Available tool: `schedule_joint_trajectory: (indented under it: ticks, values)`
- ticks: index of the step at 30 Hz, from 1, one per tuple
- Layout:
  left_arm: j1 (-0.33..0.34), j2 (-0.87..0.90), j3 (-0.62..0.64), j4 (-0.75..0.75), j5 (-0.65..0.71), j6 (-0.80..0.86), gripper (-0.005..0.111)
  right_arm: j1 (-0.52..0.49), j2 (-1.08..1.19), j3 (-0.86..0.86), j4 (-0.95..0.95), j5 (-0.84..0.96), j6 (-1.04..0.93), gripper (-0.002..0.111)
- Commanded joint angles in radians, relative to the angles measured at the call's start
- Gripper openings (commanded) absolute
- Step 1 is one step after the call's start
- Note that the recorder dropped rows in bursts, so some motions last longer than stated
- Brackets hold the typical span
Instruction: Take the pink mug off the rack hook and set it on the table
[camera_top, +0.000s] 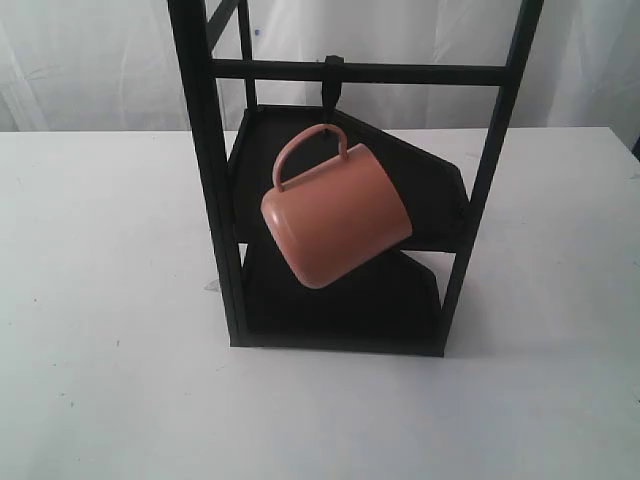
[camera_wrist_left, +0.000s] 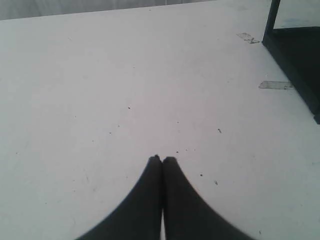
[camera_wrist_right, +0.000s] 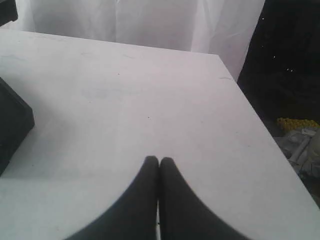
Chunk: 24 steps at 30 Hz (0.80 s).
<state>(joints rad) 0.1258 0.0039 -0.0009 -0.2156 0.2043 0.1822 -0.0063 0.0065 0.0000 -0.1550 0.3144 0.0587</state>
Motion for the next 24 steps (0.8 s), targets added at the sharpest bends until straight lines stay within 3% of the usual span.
schedule_joint_trajectory:
  ticks: [1,7,14,16,21,24]
  values:
    - [0.001,-0.004,0.001,-0.007,-0.001,0.001,0.000,-0.002,-0.007,0.000,0.003,-0.002,-0.001,0.000]
    - [0.001,-0.004,0.001,-0.007,-0.001,0.001,0.000,-0.002,-0.007,0.000,0.001,-0.021,-0.001,0.000]
    - [0.001,-0.004,0.001,-0.007,-0.001,0.001,0.000,-0.002,-0.007,0.000,0.001,-0.169,-0.003,0.000]
    - [0.001,-0.004,0.001,-0.007,-0.001,0.001,0.000,-0.002,-0.007,0.000,0.001,-0.237,-0.003,0.000]
    - [0.001,-0.004,0.001,-0.007,-0.001,0.001,0.000,-0.002,-0.007,0.000,0.004,-0.611,-0.003,0.000]
    - [0.001,-0.004,0.001,-0.007,-0.001,0.001,0.000,-0.002,-0.007,0.000,0.012,-0.701,-0.005,0.000]
